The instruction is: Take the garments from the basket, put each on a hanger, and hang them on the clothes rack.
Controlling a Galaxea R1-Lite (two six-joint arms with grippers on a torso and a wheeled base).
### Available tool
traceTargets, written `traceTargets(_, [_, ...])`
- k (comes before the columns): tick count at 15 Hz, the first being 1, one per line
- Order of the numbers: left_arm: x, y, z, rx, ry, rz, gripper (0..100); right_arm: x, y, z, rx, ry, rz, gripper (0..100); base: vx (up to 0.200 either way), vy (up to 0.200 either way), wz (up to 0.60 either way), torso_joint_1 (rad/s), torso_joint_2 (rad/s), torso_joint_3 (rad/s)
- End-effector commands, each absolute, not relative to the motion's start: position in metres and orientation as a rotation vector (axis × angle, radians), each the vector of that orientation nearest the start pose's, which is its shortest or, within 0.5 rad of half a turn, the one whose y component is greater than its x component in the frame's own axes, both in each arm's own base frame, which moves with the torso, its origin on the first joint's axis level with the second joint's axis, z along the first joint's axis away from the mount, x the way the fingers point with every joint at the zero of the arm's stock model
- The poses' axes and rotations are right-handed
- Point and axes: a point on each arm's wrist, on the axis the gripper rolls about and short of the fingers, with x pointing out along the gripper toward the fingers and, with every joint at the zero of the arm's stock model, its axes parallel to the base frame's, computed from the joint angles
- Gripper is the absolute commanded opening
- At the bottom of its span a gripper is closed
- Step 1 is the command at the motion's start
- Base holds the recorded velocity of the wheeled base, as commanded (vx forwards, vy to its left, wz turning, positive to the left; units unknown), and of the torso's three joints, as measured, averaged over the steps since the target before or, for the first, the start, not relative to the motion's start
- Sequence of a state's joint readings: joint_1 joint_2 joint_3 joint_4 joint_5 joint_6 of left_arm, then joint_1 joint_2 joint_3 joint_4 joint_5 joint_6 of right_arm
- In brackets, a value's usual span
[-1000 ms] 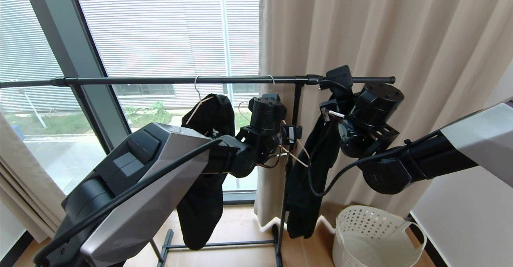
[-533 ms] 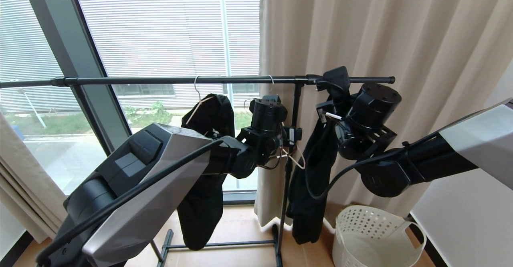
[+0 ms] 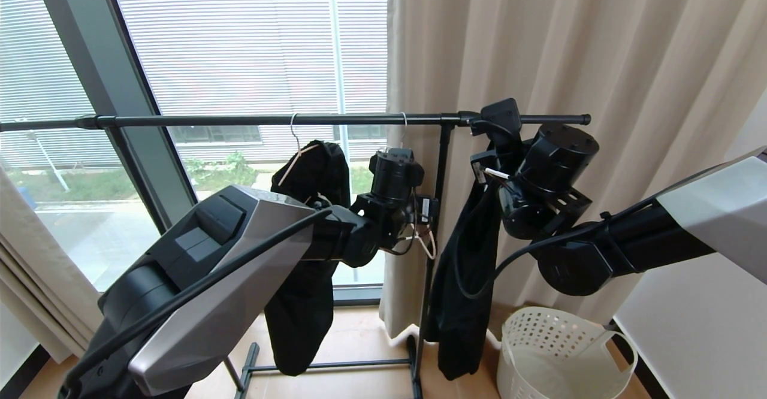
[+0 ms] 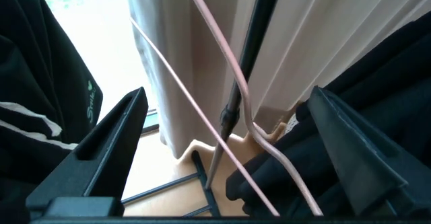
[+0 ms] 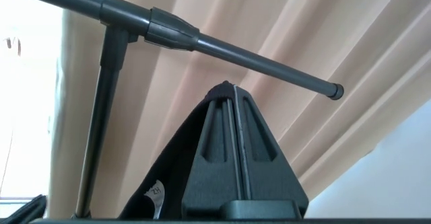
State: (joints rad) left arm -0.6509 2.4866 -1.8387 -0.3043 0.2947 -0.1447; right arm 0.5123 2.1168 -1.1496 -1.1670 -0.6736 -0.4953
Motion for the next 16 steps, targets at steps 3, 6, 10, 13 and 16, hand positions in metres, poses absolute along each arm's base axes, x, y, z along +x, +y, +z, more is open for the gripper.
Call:
traceTargets(3, [0.4146,-0.3051,0.1065,0.026,0.353,-0.319,100,0.367,0.1903,0.1747,-0.381,-0.123,-0.198,0,0.0,0.0,0.0,0.0,0.0,0.0])
traceTargets(6, [0.4132,-0.3035,0.1095,0.031,0.347,-0.297,100,0.3673,0.1898,0.1747,-0.381,-0.123,-0.199,0,0.0,0.0,0.0,0.0,0.0,0.0])
traceTargets(10, [0.4129,-0.3022,0.1113,0.031,0.346,-0.294,100,0.3673,0.1898,0.1747,-0.382,-0.123,-0.199,0,0.0,0.0,0.0,0.0,0.0,0.0])
traceTargets(13, [0.4121,-0.3016,0.111,0.039,0.358,-0.293,0,0.3673,0.1898,0.1747,-0.381,-0.123,-0.199,0,0.0,0.0,0.0,0.0,0.0,0.0])
traceTargets(16, [0.4113,-0.302,0.1087,0.045,0.372,-0.293,0,0.3671,0.1896,0.1754,-0.38,-0.124,-0.199,0,0.0,0.0,0.0,0.0,0.0,0.0])
